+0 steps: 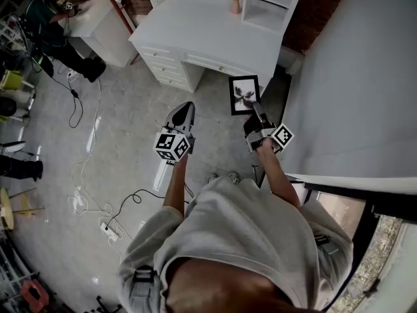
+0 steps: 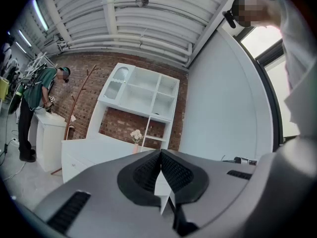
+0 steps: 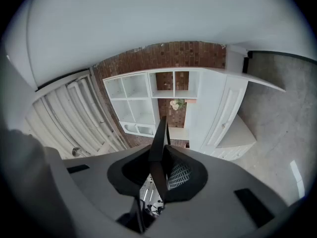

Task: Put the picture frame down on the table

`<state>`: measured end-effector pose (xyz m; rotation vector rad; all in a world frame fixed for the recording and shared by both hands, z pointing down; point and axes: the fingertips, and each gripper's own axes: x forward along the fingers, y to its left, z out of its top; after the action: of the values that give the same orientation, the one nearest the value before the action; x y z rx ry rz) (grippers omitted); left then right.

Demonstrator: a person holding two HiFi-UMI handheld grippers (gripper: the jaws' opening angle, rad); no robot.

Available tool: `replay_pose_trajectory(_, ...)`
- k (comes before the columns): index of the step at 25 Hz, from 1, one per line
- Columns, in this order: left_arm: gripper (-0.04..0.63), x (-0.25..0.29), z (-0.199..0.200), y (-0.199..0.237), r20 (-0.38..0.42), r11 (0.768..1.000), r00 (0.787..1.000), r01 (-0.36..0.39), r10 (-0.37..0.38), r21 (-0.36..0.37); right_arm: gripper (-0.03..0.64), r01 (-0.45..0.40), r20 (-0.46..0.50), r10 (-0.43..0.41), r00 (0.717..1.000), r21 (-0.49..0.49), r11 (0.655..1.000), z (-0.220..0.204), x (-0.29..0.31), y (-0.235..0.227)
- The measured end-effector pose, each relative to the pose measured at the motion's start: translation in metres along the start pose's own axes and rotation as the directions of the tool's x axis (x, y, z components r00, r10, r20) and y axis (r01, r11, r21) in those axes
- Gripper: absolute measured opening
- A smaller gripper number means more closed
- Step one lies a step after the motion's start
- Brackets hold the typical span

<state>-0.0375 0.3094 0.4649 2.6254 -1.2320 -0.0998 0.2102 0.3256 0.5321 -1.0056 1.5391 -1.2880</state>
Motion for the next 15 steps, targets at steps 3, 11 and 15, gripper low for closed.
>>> replay_pose_trajectory(3,0.015,0.0,0.0,0.0,0.0,1.0,1.0,-0.001,0.001,0.002,0.08,-0.006,0.005,0.006,1.0,0.015,1.0,-0.001,0.001,0.002)
replay_pose_trajectory(11,0.015,-0.002,0.0,-0.009,-0.001,1.0,1.0,-0.002,0.002,0.004,0.08,0.0,0.006,0.0,1.0,0.012,1.0,0.002,-0.007,0.0)
replay_pose_trajectory(15,0.015,-0.002,-0.003,-0.013,-0.004,1.0,1.0,-0.003,0.003,0.007,0.08,-0.005,0.0,0.005,1.0,0.021,1.0,0.003,-0.01,0.0)
